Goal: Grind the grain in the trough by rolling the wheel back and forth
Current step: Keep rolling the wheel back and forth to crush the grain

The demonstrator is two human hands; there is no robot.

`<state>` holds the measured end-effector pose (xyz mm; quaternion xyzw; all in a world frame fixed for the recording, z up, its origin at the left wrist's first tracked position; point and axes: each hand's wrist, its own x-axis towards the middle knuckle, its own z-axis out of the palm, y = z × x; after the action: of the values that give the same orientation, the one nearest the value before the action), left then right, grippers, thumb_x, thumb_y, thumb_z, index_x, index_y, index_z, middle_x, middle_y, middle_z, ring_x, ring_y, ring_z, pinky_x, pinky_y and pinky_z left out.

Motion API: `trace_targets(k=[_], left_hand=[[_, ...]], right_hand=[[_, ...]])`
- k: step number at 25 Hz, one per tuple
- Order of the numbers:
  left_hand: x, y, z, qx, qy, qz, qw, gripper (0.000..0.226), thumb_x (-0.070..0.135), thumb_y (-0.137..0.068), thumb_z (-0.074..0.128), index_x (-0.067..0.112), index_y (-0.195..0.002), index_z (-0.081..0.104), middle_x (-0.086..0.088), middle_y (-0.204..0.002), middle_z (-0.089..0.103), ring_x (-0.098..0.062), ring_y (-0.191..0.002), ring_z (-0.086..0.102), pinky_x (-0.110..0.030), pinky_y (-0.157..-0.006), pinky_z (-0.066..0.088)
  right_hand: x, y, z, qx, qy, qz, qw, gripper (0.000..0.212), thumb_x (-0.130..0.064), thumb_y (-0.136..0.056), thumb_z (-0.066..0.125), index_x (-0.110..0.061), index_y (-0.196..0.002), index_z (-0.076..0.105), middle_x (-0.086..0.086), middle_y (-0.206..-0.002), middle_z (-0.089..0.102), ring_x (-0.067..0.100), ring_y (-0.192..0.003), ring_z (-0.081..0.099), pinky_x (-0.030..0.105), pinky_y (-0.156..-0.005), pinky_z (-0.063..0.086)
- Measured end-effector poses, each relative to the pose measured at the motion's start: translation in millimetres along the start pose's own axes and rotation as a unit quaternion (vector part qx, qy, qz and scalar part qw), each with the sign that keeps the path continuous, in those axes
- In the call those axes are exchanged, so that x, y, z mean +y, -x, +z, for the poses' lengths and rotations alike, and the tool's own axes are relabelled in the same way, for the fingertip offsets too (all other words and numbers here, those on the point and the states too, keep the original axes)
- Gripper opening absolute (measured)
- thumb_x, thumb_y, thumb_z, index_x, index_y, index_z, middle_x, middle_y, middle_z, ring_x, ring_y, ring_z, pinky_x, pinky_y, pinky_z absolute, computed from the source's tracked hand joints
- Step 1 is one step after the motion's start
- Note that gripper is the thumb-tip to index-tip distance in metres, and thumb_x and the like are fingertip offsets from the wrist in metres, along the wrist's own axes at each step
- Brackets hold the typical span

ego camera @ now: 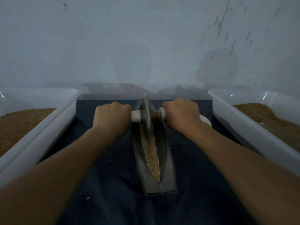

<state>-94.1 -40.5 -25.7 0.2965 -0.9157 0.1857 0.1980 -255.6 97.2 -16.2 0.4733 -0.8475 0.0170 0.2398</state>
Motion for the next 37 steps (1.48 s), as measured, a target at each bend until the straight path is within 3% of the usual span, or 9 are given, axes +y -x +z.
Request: trace_targets(k=[3,6,9,12,16,19,23,32,37], left_hand=[[0,14,-8,0.01,-0.007,0.012,1.0,0.01,0.03,-0.086,0.06,0.025,-0.087,0.051,0.005,-0.068,0.035,-0.022,-0.059,0.046,-0.032,-0.053,0.032],[-4,62,-19,0.083,-0.001,0.082,0.993,0.045,0.029,-0.063,0.076,0.025,-0.071,0.032,0.008,-0.053,0.028,-0.016,-0.043,0.021,-0.022,-0.046,0.01],[-10,68,-22,0.099,0.003,0.094,0.991,0.052,0.028,-0.051,0.078,0.025,-0.068,0.03,0.007,-0.048,0.028,-0.014,-0.04,0.016,-0.017,-0.05,0.007],[1,40,-5,0.037,-0.027,0.036,0.998,0.032,0.028,-0.071,0.071,0.024,-0.072,0.039,0.006,-0.056,0.026,-0.017,-0.046,0.024,-0.025,-0.045,0.018],[3,-5,-5,-0.035,0.003,-0.01,0.999,0.009,0.025,-0.089,0.058,0.024,-0.097,0.059,0.001,-0.076,0.048,-0.022,-0.065,0.048,-0.034,-0.058,0.038],[3,24,-13,0.009,-0.01,0.013,1.0,0.01,0.027,-0.084,0.062,0.024,-0.087,0.053,0.004,-0.068,0.041,-0.019,-0.055,0.039,-0.031,-0.051,0.03],[-6,70,-31,0.127,0.006,0.101,0.987,0.052,0.021,-0.053,0.078,0.023,-0.067,0.028,0.008,-0.051,0.019,-0.012,-0.042,0.006,-0.018,-0.048,0.007],[5,-1,-10,-0.022,-0.002,-0.005,1.0,0.007,0.026,-0.089,0.059,0.022,-0.095,0.057,0.002,-0.071,0.041,-0.021,-0.061,0.043,-0.033,-0.057,0.036],[-7,68,-24,0.092,0.0,0.079,0.993,0.053,0.032,-0.058,0.078,0.027,-0.071,0.027,0.01,-0.052,0.021,-0.01,-0.043,0.008,-0.019,-0.049,0.005]], right_hand=[[7,13,-3,-0.015,-0.013,-0.008,1.0,0.025,-0.027,-0.083,0.066,-0.032,-0.079,0.042,-0.004,-0.079,0.053,0.024,-0.075,0.058,0.033,-0.058,0.038],[14,71,-9,0.101,0.012,-0.086,0.991,0.039,-0.029,-0.07,0.06,-0.033,-0.071,0.021,-0.01,-0.06,0.037,0.01,-0.048,0.033,0.022,-0.046,0.014],[21,82,-13,0.149,0.03,-0.095,0.984,0.034,-0.033,-0.06,0.053,-0.03,-0.069,0.021,-0.009,-0.055,0.022,0.002,-0.048,0.011,0.02,-0.049,0.003],[9,49,3,0.077,0.032,-0.046,0.995,0.036,-0.027,-0.069,0.068,-0.03,-0.07,0.032,-0.01,-0.061,0.039,0.015,-0.048,0.034,0.023,-0.047,0.015],[1,-6,2,-0.011,-0.004,0.015,1.0,0.02,-0.025,-0.087,0.063,-0.03,-0.08,0.045,0.001,-0.087,0.062,0.028,-0.079,0.061,0.035,-0.062,0.044],[6,28,-3,0.015,0.002,-0.021,1.0,0.028,-0.025,-0.081,0.066,-0.03,-0.077,0.038,-0.002,-0.078,0.057,0.024,-0.068,0.055,0.029,-0.053,0.034],[17,88,-18,0.139,0.035,-0.09,0.986,0.037,-0.028,-0.058,0.066,-0.029,-0.066,0.03,-0.01,-0.054,0.021,0.01,-0.044,0.019,0.018,-0.048,0.005],[2,3,4,0.003,-0.013,0.018,1.0,0.02,-0.026,-0.086,0.062,-0.03,-0.083,0.043,-0.003,-0.079,0.053,0.025,-0.075,0.056,0.032,-0.058,0.033],[15,76,-15,0.142,0.022,-0.093,0.985,0.023,-0.034,-0.068,0.047,-0.032,-0.072,0.024,-0.01,-0.057,0.032,0.01,-0.045,0.025,0.021,-0.047,0.007]])
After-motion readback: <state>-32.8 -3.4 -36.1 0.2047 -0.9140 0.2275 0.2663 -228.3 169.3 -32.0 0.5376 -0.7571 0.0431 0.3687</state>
